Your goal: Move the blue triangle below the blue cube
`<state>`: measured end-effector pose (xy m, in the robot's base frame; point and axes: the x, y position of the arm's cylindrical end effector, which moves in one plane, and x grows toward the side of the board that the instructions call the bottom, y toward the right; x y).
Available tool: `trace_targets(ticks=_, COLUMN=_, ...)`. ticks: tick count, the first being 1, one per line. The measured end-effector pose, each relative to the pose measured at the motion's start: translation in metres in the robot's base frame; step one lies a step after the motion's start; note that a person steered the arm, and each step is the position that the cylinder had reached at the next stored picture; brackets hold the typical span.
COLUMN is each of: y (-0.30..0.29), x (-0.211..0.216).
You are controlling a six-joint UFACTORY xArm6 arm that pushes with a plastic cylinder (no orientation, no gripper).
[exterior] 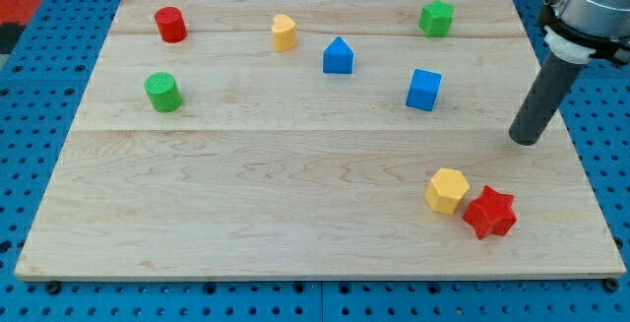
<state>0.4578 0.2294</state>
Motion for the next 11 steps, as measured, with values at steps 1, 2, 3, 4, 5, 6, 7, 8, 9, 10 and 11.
trace_targets(ticks=1, y=-0.076, x=-0.002)
trace_targets(ticks=2, y=-0.127, x=0.000)
trace_targets(ticks=3, y=-0.182, x=-0.035)
trace_targets(ticks=4, y=-0.235, x=-0.083)
trace_targets(ticks=5, y=-0.271, x=-0.113)
trace_targets(ticks=6, y=-0.251, x=-0.147)
trace_targets(ticks=7, y=-0.245, x=-0.162)
trace_targets(ticks=8, y=-0.204, x=-0.161)
trace_targets(ticks=9, y=-0.180, x=-0.131)
trace_targets(ticks=10, y=-0.186, x=-0.107)
trace_targets(ticks=11, y=-0.194, x=-0.091)
